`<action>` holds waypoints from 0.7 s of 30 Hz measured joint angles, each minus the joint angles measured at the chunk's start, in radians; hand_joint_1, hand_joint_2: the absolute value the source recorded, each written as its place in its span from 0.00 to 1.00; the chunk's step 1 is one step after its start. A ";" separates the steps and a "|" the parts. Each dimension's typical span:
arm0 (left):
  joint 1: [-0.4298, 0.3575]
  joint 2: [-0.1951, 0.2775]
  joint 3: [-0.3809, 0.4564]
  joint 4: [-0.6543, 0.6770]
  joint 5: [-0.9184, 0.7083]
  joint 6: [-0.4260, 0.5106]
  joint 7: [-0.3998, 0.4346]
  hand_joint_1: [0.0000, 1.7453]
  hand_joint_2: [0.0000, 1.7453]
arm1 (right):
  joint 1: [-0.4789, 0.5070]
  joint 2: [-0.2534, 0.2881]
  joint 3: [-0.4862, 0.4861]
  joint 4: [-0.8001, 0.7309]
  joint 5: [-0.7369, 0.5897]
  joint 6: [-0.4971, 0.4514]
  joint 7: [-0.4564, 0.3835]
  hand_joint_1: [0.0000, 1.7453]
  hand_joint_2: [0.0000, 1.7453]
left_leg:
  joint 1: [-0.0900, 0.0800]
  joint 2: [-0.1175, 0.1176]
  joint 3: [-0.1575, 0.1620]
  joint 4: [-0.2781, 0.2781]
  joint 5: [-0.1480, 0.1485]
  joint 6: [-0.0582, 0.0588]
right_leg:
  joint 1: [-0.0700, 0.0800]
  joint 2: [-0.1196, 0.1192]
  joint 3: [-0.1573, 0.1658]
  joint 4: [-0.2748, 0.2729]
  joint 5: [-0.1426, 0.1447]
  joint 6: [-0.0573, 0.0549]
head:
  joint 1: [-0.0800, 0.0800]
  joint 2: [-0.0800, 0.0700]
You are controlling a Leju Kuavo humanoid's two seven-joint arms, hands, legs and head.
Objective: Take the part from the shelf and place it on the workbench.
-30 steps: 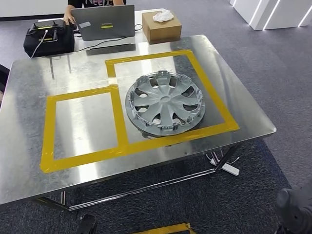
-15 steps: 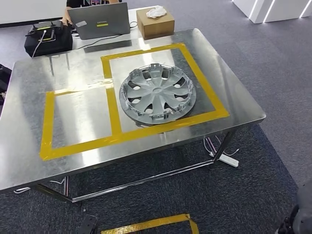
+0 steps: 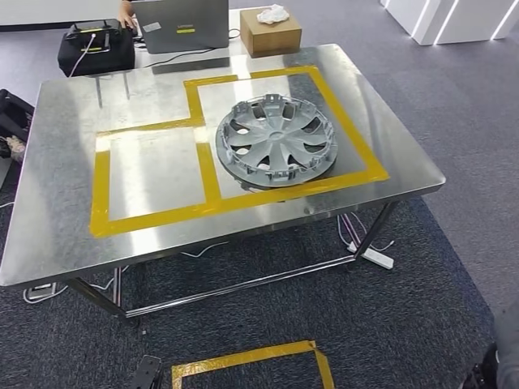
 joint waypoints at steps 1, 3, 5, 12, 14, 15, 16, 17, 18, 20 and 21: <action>0.000 0.000 0.000 0.000 0.000 0.000 0.000 0.00 0.00 | 0.000 0.000 0.000 0.000 0.000 0.000 0.000 0.00 0.00 | -0.001 0.000 -0.011 0.000 0.009 -0.001 | 0.000 0.000 0.021 -0.011 0.014 -0.001 | 0.000 0.000; 0.000 0.000 0.000 0.000 -0.001 0.000 0.000 0.00 0.00 | -0.002 0.000 0.000 0.000 -0.002 -0.001 0.000 0.00 0.00 | -0.001 0.000 -0.029 0.001 0.026 -0.006 | 0.000 0.000 0.119 -0.137 0.064 -0.007 | 0.000 0.000; -0.002 0.000 0.000 0.000 -0.002 -0.001 0.002 0.00 0.00 | -0.007 0.000 0.000 0.000 -0.005 -0.002 0.000 0.00 0.00 | -0.003 -0.001 -0.041 0.001 0.041 -0.015 | 0.003 0.002 0.216 -0.277 0.079 -0.014 | -0.001 0.000; -0.011 0.001 0.000 0.000 -0.004 -0.002 0.016 0.00 0.00 | -0.030 0.000 -0.001 0.006 -0.011 0.005 0.001 0.00 0.00 | 0.001 -0.001 -0.096 0.112 -0.047 -0.056 | 0.002 -0.001 0.192 -0.321 0.118 -0.057 | -0.002 0.000; -0.013 0.001 0.000 0.000 -0.004 -0.003 0.017 0.00 0.00 | -0.031 0.000 -0.001 0.009 -0.011 0.006 0.001 0.00 0.00 | 0.002 -0.001 -0.137 0.250 -0.134 -0.064 | 0.002 -0.002 0.165 -0.320 0.140 -0.062 | -0.004 0.000; -0.014 0.001 0.000 0.000 -0.004 -0.003 0.017 0.00 0.00 | -0.032 0.000 -0.001 0.011 -0.011 0.006 0.001 0.00 0.00 | 0.002 -0.001 -0.143 0.295 -0.149 -0.066 | 0.002 -0.002 0.150 -0.319 0.151 -0.061 | -0.004 0.000; -0.014 0.002 0.000 0.000 -0.004 -0.003 0.017 0.00 0.00 | -0.032 0.000 -0.001 0.012 -0.011 0.006 0.001 0.00 0.00 | 0.002 -0.001 -0.132 0.306 -0.140 -0.067 | 0.002 -0.002 0.134 -0.317 0.161 -0.059 | -0.004 0.000; -0.015 0.002 0.000 0.000 -0.004 -0.003 0.017 0.00 0.00 | -0.032 0.000 -0.001 0.014 -0.011 0.006 0.001 0.00 0.00 | 0.002 -0.001 -0.102 0.278 -0.115 -0.066 | 0.002 -0.002 0.120 -0.314 0.171 -0.056 | -0.004 0.000; -0.016 0.002 0.000 0.000 -0.004 -0.003 0.018 0.00 0.00 | -0.033 0.000 -0.001 0.015 -0.011 0.006 0.001 0.00 0.00 | 0.002 -0.001 -0.055 0.219 -0.086 -0.065 | 0.001 -0.002 0.108 -0.311 0.179 -0.052 | -0.004 0.000; -0.020 0.002 0.000 0.000 -0.004 -0.003 0.018 0.00 0.00 | -0.034 0.000 -0.001 0.017 -0.011 0.006 0.001 0.00 0.00 | 0.001 -0.002 0.046 0.073 -0.061 -0.058 | 0.003 -0.002 0.088 -0.302 0.191 -0.043 | -0.004 0.000; -0.023 0.002 0.000 0.000 -0.005 -0.003 0.018 0.00 0.00 | -0.035 0.000 -0.001 0.017 -0.011 0.006 0.001 0.00 0.00 | 0.000 -0.002 0.075 0.024 -0.063 -0.053 | 0.004 -0.003 0.081 -0.297 0.198 -0.038 | -0.003 0.000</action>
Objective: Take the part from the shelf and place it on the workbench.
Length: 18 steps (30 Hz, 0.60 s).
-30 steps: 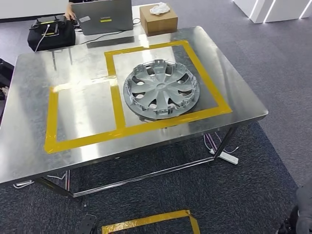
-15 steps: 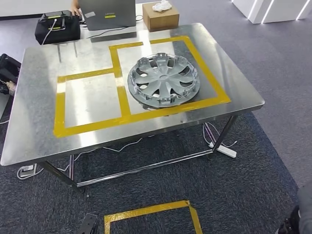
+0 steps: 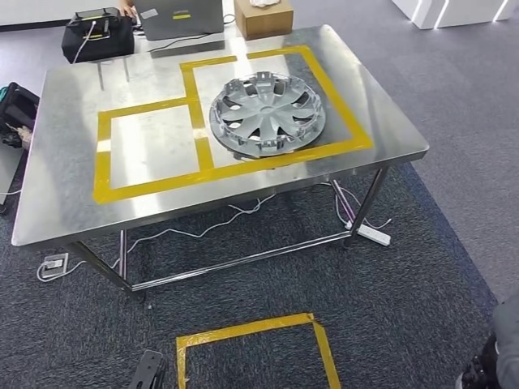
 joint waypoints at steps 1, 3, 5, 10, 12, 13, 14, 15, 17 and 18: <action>-0.001 0.000 0.000 0.000 0.000 0.000 0.000 0.00 0.00 | -0.001 0.000 0.000 0.000 0.000 0.000 0.000 0.00 0.00 | -0.002 -0.001 0.012 -0.026 -0.005 0.006 | 0.001 -0.001 -0.006 0.003 0.007 0.005 | 0.001 0.000; 0.001 0.000 0.000 0.000 0.000 0.000 0.000 0.00 0.00 | -0.002 0.000 0.000 0.000 0.000 0.000 0.000 0.00 0.00 | -0.002 0.001 0.002 -0.031 0.000 0.022 | 0.000 0.000 -0.014 0.005 0.017 0.015 | 0.000 0.000; 0.002 0.000 0.000 0.000 0.000 0.000 0.000 0.00 0.00 | -0.002 0.000 0.000 0.001 0.000 0.000 0.000 0.00 0.00 | 0.001 0.004 -0.011 -0.032 0.014 0.041 | -0.002 0.002 -0.035 0.045 -0.025 0.025 | 0.002 0.000; 0.002 0.000 0.000 0.000 0.000 0.000 0.000 0.00 0.00 | -0.002 0.000 -0.001 0.005 0.000 0.000 0.000 0.00 0.00 | -0.001 0.006 -0.063 -0.031 0.058 0.051 | -0.004 0.003 -0.096 0.303 -0.174 0.037 | 0.006 0.000; 0.002 0.000 0.000 0.000 0.000 0.000 0.000 0.00 0.00 | -0.003 0.000 -0.001 0.007 -0.001 0.000 0.000 0.00 0.00 | -0.001 0.006 -0.083 -0.031 0.075 0.047 | -0.004 0.003 -0.025 0.232 -0.131 0.033 | 0.006 0.000; 0.002 0.000 0.000 0.000 -0.001 0.000 0.000 0.00 0.00 | -0.004 0.000 -0.001 0.007 -0.001 0.000 0.000 0.00 0.00 | -0.001 0.006 -0.091 -0.030 0.081 0.044 | -0.004 0.003 0.031 0.157 -0.113 0.030 | 0.006 0.000; 0.002 0.000 0.000 0.000 -0.001 0.000 0.000 0.00 0.00 | -0.005 0.000 -0.001 0.007 0.000 0.000 0.000 0.00 0.00 | -0.003 0.006 -0.096 -0.029 0.087 0.040 | -0.003 0.003 0.088 0.080 -0.107 0.027 | 0.006 0.000; 0.002 0.000 0.000 0.000 -0.001 0.001 0.000 0.00 0.00 | -0.007 0.000 -0.001 0.007 0.000 -0.001 0.000 0.00 0.00 | -0.004 0.006 -0.100 -0.028 0.092 0.035 | -0.002 0.003 0.125 0.022 -0.110 0.023 | 0.006 0.000; 0.002 0.000 0.000 0.000 -0.002 0.005 -0.002 0.00 0.00 | -0.006 0.000 -0.005 0.008 -0.001 -0.003 0.000 0.00 0.00 | -0.005 0.008 -0.102 -0.027 0.101 0.024 | 0.002 0.007 0.148 -0.024 -0.121 0.014 | 0.006 0.000; 0.002 0.000 0.000 0.000 -0.001 0.007 -0.003 0.00 0.00 | -0.004 0.001 -0.007 0.008 -0.004 -0.004 0.000 0.00 0.00 | -0.004 0.010 -0.103 -0.026 0.103 0.018 | 0.001 0.009 0.141 -0.024 -0.118 0.006 | 0.006 0.000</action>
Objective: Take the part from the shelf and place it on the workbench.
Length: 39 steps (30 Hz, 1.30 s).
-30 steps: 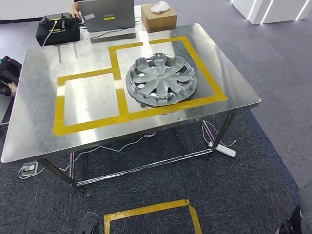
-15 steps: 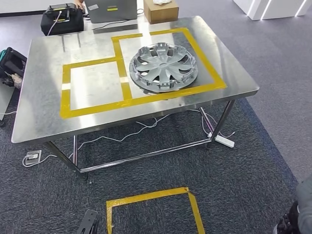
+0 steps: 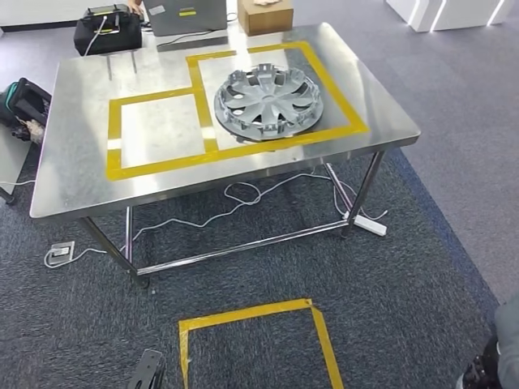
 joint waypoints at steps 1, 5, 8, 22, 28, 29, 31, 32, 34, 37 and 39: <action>0.000 0.000 0.000 0.000 0.000 0.002 -0.001 0.00 0.00 | 0.001 0.002 -0.003 0.001 -0.005 0.001 0.000 0.00 0.00 | 0.002 0.001 -0.003 0.007 -0.007 -0.006 | -0.001 0.003 -0.003 0.000 0.004 -0.008 | 0.000 0.000; 0.001 0.000 0.000 0.000 0.002 0.004 -0.004 0.00 0.00 | 0.005 0.012 -0.016 0.008 -0.023 0.006 0.000 0.00 0.00 | 0.004 -0.001 -0.051 0.128 -0.111 -0.021 | -0.003 0.009 -0.012 -0.001 0.022 -0.030 | -0.005 0.000; 0.001 0.000 0.000 0.000 0.002 0.005 -0.004 0.00 0.00 | 0.006 0.013 -0.017 0.008 -0.024 0.006 0.000 0.00 0.00 | 0.004 -0.001 -0.059 0.146 -0.123 -0.021 | -0.003 0.009 -0.013 -0.001 0.024 -0.031 | -0.004 0.000; 0.008 -0.003 0.002 0.000 0.003 0.008 -0.006 0.00 0.00 | 0.024 0.040 -0.049 0.023 -0.034 0.028 0.000 0.00 0.00 | 0.014 -0.002 0.050 0.002 -0.059 0.025 | -0.002 0.015 -0.179 0.223 -0.048 0.021 | 0.011 0.000; 0.013 -0.003 0.003 0.000 0.003 0.008 -0.007 0.00 0.00 | 0.032 0.047 -0.087 0.039 -0.048 0.008 0.013 0.00 0.00 | 0.011 0.058 0.050 0.004 -0.057 0.020 | -0.005 -0.034 -0.107 0.121 0.019 0.029 | 0.012 0.000; 0.013 -0.003 0.003 0.000 0.003 0.008 -0.007 0.00 0.00 | 0.032 0.049 -0.098 0.043 -0.052 0.004 0.016 0.00 0.00 | 0.008 0.064 0.050 0.005 -0.058 0.016 | -0.004 -0.047 -0.076 0.065 0.036 0.025 | 0.012 0.000; 0.013 -0.002 0.003 0.000 0.003 0.008 -0.008 0.00 0.00 | 0.034 0.055 -0.120 0.053 -0.057 0.000 0.019 0.00 0.00 | 0.003 0.076 0.050 0.007 -0.056 0.005 | 0.000 -0.051 -0.060 0.027 0.042 0.012 | 0.010 0.000; 0.013 -0.002 0.003 0.000 0.003 0.008 -0.009 0.00 0.00 | 0.036 0.058 -0.131 0.058 -0.060 -0.002 0.023 0.00 0.00 | 0.003 0.083 0.049 0.007 -0.055 -0.001 | 0.000 -0.040 -0.064 0.029 0.045 0.003 | 0.008 0.000; 0.012 -0.002 0.004 0.000 0.003 0.008 -0.011 0.00 0.00 | 0.037 0.070 -0.158 0.073 -0.071 -0.008 0.040 0.00 0.00 | 0.007 0.074 0.044 0.021 -0.069 -0.014 | -0.002 -0.023 -0.071 0.028 0.052 -0.012 | 0.007 0.000; 0.017 -0.002 0.005 0.000 0.004 0.012 -0.019 0.00 0.00 | 0.027 0.103 -0.244 0.138 -0.134 0.017 0.094 0.00 0.00 | 0.008 0.022 -0.025 0.174 -0.162 -0.022 | -0.005 0.002 -0.080 0.026 0.063 -0.029 | 0.005 0.000; 0.027 -0.002 0.005 0.000 0.004 0.015 -0.023 0.00 0.00 | 0.013 0.133 -0.347 0.227 -0.155 0.069 0.125 0.00 0.00 | 0.008 0.011 -0.079 0.289 -0.203 -0.019 | -0.004 0.022 -0.088 0.026 0.068 -0.032 | 0.006 0.000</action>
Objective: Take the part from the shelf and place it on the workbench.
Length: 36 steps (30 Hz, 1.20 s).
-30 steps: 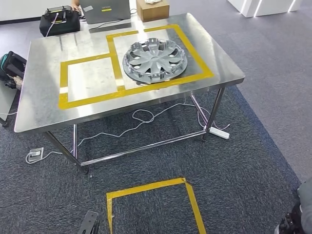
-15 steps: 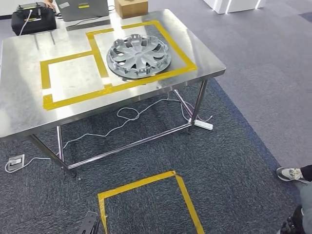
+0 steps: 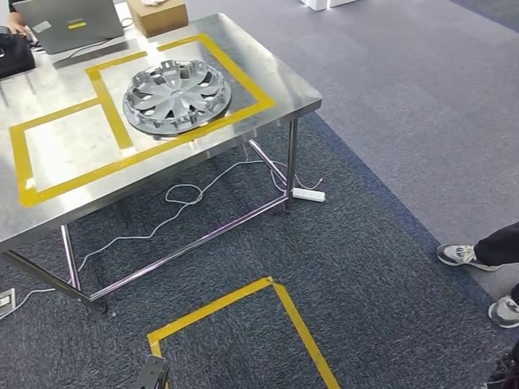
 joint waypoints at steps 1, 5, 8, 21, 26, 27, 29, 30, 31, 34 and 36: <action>0.006 0.000 0.000 0.000 0.000 0.001 -0.002 0.00 0.00 | -0.013 0.015 -0.066 0.060 0.010 0.038 0.003 0.00 0.00 | 0.000 -0.002 -0.006 0.011 0.008 0.003 | 0.000 0.011 -0.003 0.000 0.002 0.001 | 0.000 0.000; 0.013 0.003 0.002 0.000 0.000 0.001 -0.004 0.00 0.00 | -0.073 0.068 -0.329 0.269 0.077 0.162 -0.023 0.00 0.00 | 0.003 -0.063 0.100 -0.214 0.125 0.018 | 0.000 0.050 -0.010 0.005 0.007 0.014 | 0.001 0.000; 0.016 0.004 0.005 0.000 -0.001 0.001 -0.004 0.00 0.00 | -0.103 0.099 -0.435 0.335 0.102 0.185 -0.014 0.00 0.00 | 0.002 -0.083 0.123 -0.273 0.133 0.025 | -0.004 0.078 -0.026 0.009 0.013 0.033 | 0.002 0.000; 0.017 0.000 0.022 0.000 0.007 0.033 0.000 0.00 0.00 | -0.219 0.097 -0.714 0.856 0.426 -0.045 -0.041 0.00 0.00 | -0.001 0.055 0.136 -0.279 0.132 0.033 | -0.002 -0.072 -0.016 0.023 -0.003 0.056 | 0.014 0.000; 0.020 0.000 0.044 0.000 0.014 0.078 0.025 0.00 0.00 | -0.258 0.066 -0.776 1.312 0.642 -0.192 0.099 0.00 0.00 | 0.003 0.053 0.129 -0.254 0.105 0.004 | 0.003 -0.039 -0.012 0.007 0.008 0.020 | 0.011 0.000; 0.021 -0.001 0.047 0.000 0.016 0.076 0.029 0.00 0.00 | -0.266 0.065 -0.773 1.383 0.690 -0.203 0.159 0.00 0.00 | 0.003 0.034 0.111 -0.212 0.078 0.000 | 0.001 -0.031 -0.014 0.006 0.011 0.014 | 0.010 0.000; 0.024 -0.001 0.055 0.000 0.022 0.063 0.033 0.00 0.00 | -0.280 0.066 -0.753 1.506 0.788 -0.197 0.279 0.00 0.00 | 0.003 0.005 0.050 -0.081 0.009 0.000 | 0.000 -0.013 -0.019 0.006 0.014 0.007 | 0.009 0.000; 0.025 -0.001 0.059 0.000 0.025 0.051 0.036 0.00 0.00 | -0.283 0.070 -0.734 1.555 0.839 -0.180 0.326 0.00 0.00 | 0.003 0.000 0.021 -0.023 -0.011 0.001 | 0.001 -0.002 -0.021 0.006 0.014 0.004 | 0.010 0.000; 0.027 -0.001 0.063 0.000 0.031 0.038 0.039 0.00 0.00 | -0.285 0.074 -0.708 1.598 0.892 -0.158 0.362 0.00 0.00 | 0.002 -0.002 0.005 0.006 -0.013 0.002 | 0.002 0.009 -0.022 0.006 0.015 0.003 | 0.010 0.000; 0.025 0.001 0.081 0.000 0.052 0.004 0.046 0.00 0.00 | -0.289 0.095 -0.616 1.694 1.007 -0.097 0.387 0.00 0.00 | 0.002 -0.023 0.061 -0.117 0.079 0.013 | 0.003 0.044 -0.023 0.006 0.019 0.006 | 0.010 0.000; 0.025 0.004 0.091 0.000 0.046 -0.014 0.046 0.00 0.00 | -0.299 0.110 -0.576 1.733 1.019 -0.081 0.366 0.00 0.00 | 0.002 -0.056 0.118 -0.240 0.125 0.020 | 0.005 0.066 -0.028 0.011 0.022 0.013 | 0.009 0.000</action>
